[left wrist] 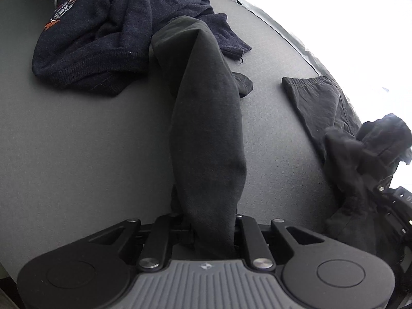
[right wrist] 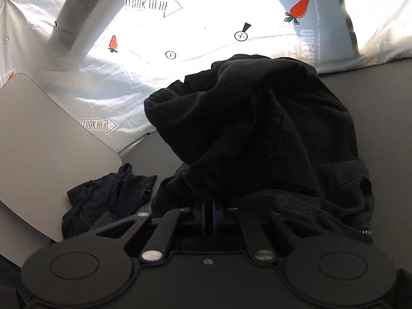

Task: Fold clothes
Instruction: 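Lift the black garment with both grippers and carry it toward the folded stack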

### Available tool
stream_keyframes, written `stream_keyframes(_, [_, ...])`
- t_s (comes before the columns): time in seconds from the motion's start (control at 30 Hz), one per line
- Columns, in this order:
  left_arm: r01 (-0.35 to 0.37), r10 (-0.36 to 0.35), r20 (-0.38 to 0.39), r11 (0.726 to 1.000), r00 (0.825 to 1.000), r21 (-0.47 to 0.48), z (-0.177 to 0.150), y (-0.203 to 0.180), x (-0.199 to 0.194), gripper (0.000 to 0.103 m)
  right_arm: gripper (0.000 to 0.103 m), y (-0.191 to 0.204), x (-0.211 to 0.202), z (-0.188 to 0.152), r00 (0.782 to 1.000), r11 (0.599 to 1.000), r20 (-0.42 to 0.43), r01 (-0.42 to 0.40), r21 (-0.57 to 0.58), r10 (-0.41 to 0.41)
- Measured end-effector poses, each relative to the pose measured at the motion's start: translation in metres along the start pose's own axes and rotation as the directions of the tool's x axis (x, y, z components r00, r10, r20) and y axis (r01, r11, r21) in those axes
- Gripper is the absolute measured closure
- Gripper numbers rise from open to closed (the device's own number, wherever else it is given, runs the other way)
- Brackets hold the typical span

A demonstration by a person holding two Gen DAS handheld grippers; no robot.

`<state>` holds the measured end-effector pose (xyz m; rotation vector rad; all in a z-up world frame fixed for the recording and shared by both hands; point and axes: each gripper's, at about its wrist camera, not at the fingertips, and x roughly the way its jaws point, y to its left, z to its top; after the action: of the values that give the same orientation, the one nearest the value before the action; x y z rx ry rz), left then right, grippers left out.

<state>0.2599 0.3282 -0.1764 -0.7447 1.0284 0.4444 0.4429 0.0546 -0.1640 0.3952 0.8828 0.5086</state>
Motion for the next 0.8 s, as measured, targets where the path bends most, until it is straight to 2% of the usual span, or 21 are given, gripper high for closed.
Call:
stream_keyframes(0.03, [0.001, -0.001, -0.001, 1.0, 1.0, -0.005, 0.0, 0.0, 0.001, 0.086, 0.096, 0.003, 0.014, -0.012, 0.997, 0.998, -0.063, 0.037, -0.048, -0.04])
stream_keyframes(0.13, [0.008, -0.008, -0.001, 1.0, 1.0, -0.013, -0.001, 0.003, 0.001, 0.086, 0.097, 0.008, 0.01, -0.025, 0.996, 0.994, -0.073, 0.035, -0.105, -0.042])
stream_keyframes(0.17, [0.01, -0.01, -0.001, 1.0, 1.0, -0.017, -0.002, 0.004, 0.002, 0.085, 0.094, 0.009, 0.009, -0.029, 0.996, 0.992, -0.075, 0.031, -0.118, -0.04])
stream_keyframes(0.23, [0.016, -0.016, -0.003, 1.0, 1.0, -0.024, -0.002, 0.007, 0.002, 0.084, 0.089, 0.0, -0.004, -0.02, 0.998, 0.999, -0.054, -0.009, -0.051, 0.006])
stream_keyframes(0.33, [0.024, -0.025, -0.005, 0.999, 1.0, -0.03, -0.002, 0.01, 0.003, 0.083, 0.079, -0.018, -0.03, -0.006, 0.998, 0.999, 0.029, -0.048, 0.014, 0.048])
stream_keyframes(0.4, [0.027, -0.027, -0.007, 0.999, 1.0, -0.029, -0.002, 0.011, 0.003, 0.083, 0.067, -0.031, -0.053, -0.004, 0.994, 0.998, 0.104, -0.03, 0.051, 0.024])
stream_keyframes(0.5, [0.027, -0.028, -0.008, 0.999, 1.0, -0.025, -0.001, 0.011, 0.004, 0.083, 0.066, -0.058, -0.076, 0.003, 0.98, 0.99, 0.192, 0.025, 0.141, -0.052])
stream_keyframes(0.6, [0.02, -0.02, -0.008, 1.0, 1.0, -0.015, -0.001, 0.009, 0.006, 0.083, 0.063, -0.101, -0.073, 0.006, 0.973, 0.958, 0.159, 0.122, 0.258, -0.166])
stream_keyframes(0.63, [0.016, -0.016, -0.007, 1.0, 1.0, -0.012, -0.001, 0.008, 0.006, 0.083, 0.063, -0.114, -0.07, 0.004, 0.974, 0.947, 0.138, 0.13, 0.295, -0.177])
stream_keyframes(0.7, [0.01, -0.01, -0.007, 1.0, 1.0, -0.007, -0.002, 0.006, 0.006, 0.083, 0.059, -0.141, -0.06, -0.002, 0.983, 0.912, 0.088, 0.116, 0.394, -0.163])
stream_keyframes(0.8, [0.008, -0.008, -0.005, 1.0, 1.0, -0.002, -0.002, 0.007, 0.005, 0.083, 0.057, -0.159, -0.037, -0.015, 0.993, 0.864, 0.075, 0.041, 0.502, -0.09])
